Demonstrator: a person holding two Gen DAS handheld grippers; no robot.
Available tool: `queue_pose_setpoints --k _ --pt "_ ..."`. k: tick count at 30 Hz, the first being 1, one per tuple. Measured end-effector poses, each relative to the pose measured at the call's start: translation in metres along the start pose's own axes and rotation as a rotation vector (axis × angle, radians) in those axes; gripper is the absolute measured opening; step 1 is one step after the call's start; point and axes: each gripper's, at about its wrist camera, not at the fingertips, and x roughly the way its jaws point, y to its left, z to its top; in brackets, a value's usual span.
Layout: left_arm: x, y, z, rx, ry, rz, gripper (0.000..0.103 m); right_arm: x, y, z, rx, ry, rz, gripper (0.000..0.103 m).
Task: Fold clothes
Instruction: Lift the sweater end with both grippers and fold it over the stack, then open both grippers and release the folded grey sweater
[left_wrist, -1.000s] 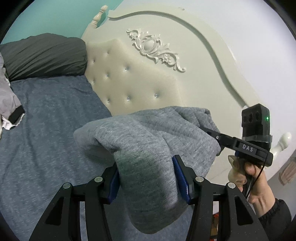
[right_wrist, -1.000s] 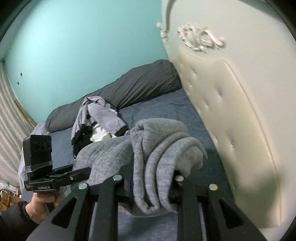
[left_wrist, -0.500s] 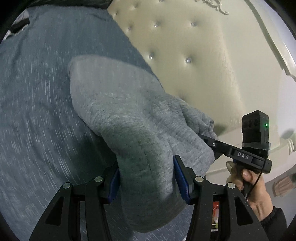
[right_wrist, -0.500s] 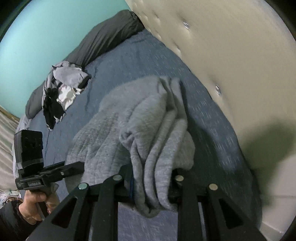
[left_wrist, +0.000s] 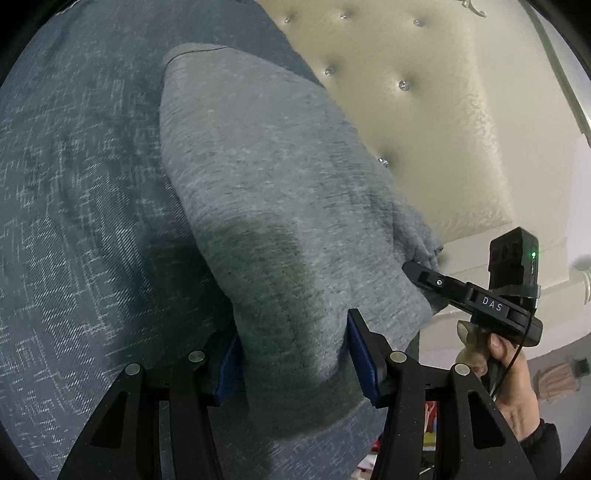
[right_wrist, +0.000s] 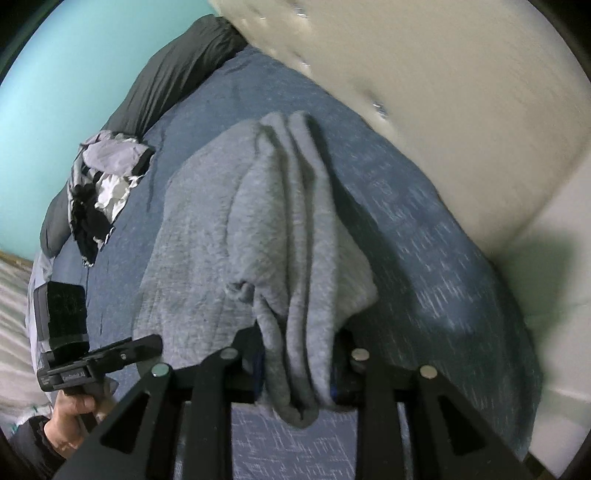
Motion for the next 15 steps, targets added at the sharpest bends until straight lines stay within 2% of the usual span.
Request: queue_pose_setpoints --k 5,9,12,15 --pt "-0.022 0.004 -0.005 0.017 -0.023 0.013 0.056 -0.019 -0.009 -0.006 0.032 -0.031 -0.051 0.028" --pt "-0.051 0.001 -0.008 0.064 -0.09 0.027 0.056 -0.055 -0.001 -0.007 0.003 -0.14 -0.095 0.028" --pt "-0.058 -0.011 -0.003 0.134 -0.111 0.038 0.056 -0.07 0.018 -0.004 -0.046 -0.207 -0.071 0.028" --pt "-0.055 -0.025 -0.005 0.195 -0.104 0.04 0.056 -0.06 0.041 -0.004 -0.107 -0.209 -0.001 0.024"
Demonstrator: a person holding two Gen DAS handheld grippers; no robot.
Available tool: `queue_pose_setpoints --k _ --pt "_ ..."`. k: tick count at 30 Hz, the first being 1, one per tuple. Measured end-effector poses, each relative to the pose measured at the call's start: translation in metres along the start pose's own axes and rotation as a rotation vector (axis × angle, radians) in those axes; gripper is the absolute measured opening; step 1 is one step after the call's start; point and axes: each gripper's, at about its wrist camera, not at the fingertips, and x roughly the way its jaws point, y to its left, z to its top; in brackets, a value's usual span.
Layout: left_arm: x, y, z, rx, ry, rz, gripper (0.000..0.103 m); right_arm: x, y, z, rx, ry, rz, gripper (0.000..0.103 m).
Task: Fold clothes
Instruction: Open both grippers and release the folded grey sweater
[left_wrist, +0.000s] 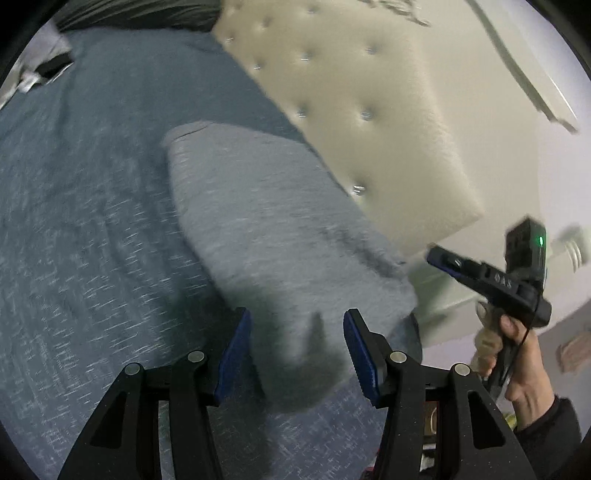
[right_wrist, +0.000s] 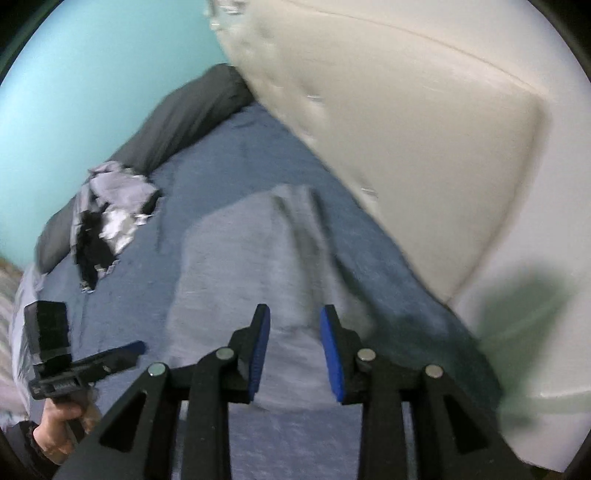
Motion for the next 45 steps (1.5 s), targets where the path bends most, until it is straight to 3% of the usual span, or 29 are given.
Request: queue_pose_setpoints --k 5,10,17,25,30,35,39,42,45 --pt "0.013 -0.006 -0.009 0.06 0.042 0.019 0.056 0.039 0.01 -0.001 -0.016 0.06 -0.024 0.016" --pt "0.033 -0.003 -0.022 0.082 0.082 0.047 0.056 0.062 -0.029 -0.004 0.152 0.06 -0.106 0.0" --pt "0.033 0.002 -0.028 0.079 0.089 0.039 0.057 0.069 -0.048 -0.016 0.21 0.034 -0.1 0.0" --pt "0.007 -0.019 -0.005 0.192 -0.015 0.057 0.057 0.05 -0.029 0.011 0.151 -0.061 -0.028 0.001" --pt "0.028 -0.03 0.001 0.224 0.011 0.071 0.057 0.074 -0.001 0.02 0.025 0.041 -0.042 0.001" --pt "0.038 -0.023 -0.006 0.222 0.039 0.079 0.056 0.094 -0.026 0.022 0.125 0.099 -0.146 0.0" --pt "0.041 -0.024 -0.007 0.234 0.048 0.082 0.056 0.085 -0.031 0.024 0.144 0.066 -0.177 0.0" --pt "0.041 -0.021 -0.006 0.229 0.054 0.08 0.056 0.062 -0.033 0.019 0.164 0.003 -0.137 0.0" --pt "0.044 -0.02 -0.006 0.229 0.057 0.078 0.056 0.042 -0.026 0.004 0.103 -0.007 -0.103 0.0"
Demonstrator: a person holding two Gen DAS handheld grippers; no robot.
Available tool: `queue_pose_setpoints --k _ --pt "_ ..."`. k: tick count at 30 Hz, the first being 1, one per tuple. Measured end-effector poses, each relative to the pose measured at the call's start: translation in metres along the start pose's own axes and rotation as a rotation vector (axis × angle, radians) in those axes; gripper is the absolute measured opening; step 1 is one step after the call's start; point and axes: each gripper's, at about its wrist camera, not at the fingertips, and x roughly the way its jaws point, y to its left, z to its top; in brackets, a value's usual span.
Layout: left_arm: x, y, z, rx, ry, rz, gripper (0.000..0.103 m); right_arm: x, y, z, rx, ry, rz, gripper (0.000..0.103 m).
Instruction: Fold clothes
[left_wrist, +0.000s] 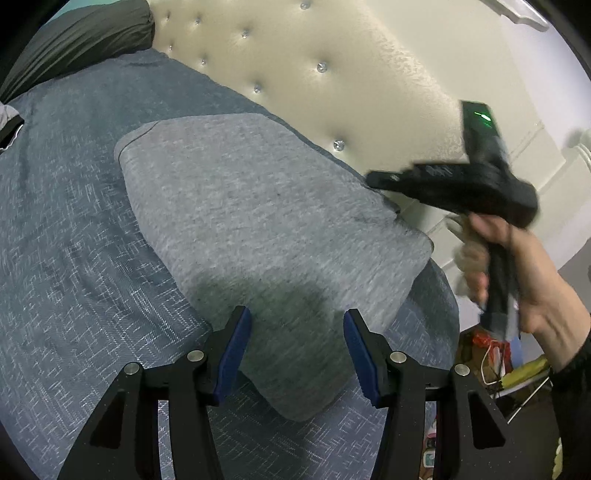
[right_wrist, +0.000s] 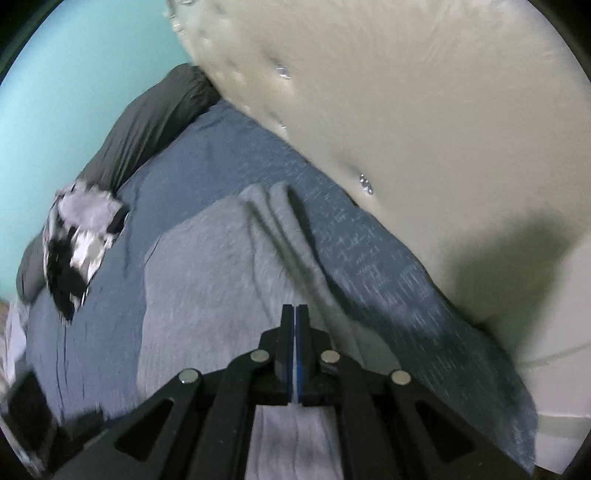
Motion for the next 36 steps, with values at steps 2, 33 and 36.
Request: queue_pose_setpoints --k 2,33,36 --pt "0.003 -0.002 0.001 0.003 0.001 0.004 0.056 -0.01 0.003 -0.014 -0.035 0.0 0.033 0.0" --pt "-0.033 -0.006 -0.028 -0.003 0.006 0.075 0.056 -0.045 -0.021 -0.089 0.04 -0.094 0.078 0.0" --pt "-0.039 0.004 -0.037 -0.025 0.014 0.091 0.056 -0.042 0.009 -0.088 -0.011 -0.1 0.156 0.0"
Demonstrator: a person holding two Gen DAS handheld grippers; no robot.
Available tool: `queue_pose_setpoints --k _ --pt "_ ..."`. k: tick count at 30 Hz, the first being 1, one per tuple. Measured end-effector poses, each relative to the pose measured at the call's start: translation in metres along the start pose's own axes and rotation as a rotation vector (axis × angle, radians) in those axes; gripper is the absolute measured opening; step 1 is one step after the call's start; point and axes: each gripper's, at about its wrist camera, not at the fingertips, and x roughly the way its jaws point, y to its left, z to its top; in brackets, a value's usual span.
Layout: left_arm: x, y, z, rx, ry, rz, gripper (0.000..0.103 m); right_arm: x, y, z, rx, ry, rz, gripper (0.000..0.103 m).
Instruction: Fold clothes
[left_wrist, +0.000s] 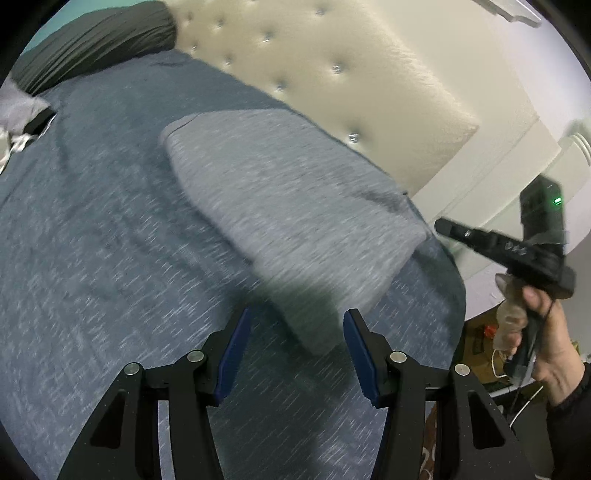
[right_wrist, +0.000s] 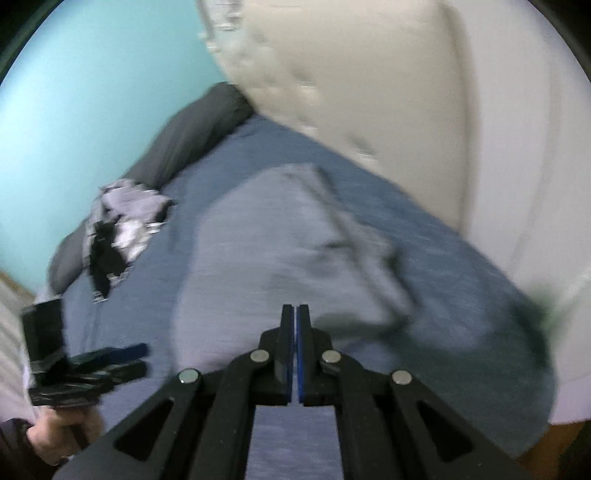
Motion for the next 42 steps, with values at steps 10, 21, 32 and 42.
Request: queue_pose_setpoints --k 10,21,32,42 --pt "-0.024 0.018 -0.013 -0.023 -0.006 0.029 0.056 0.051 0.03 -0.024 -0.015 0.097 -0.006 0.0" --pt "-0.053 0.025 -0.017 -0.034 -0.025 0.045 0.056 0.037 0.038 -0.034 0.024 0.065 0.009 0.0" --pt "-0.091 0.011 -0.02 -0.002 -0.056 0.062 0.056 0.017 0.067 -0.041 0.0 0.05 0.017 0.0" --pt "-0.114 0.014 -0.026 -0.004 -0.075 0.06 0.056 0.018 0.083 -0.044 0.008 0.047 0.017 0.0"
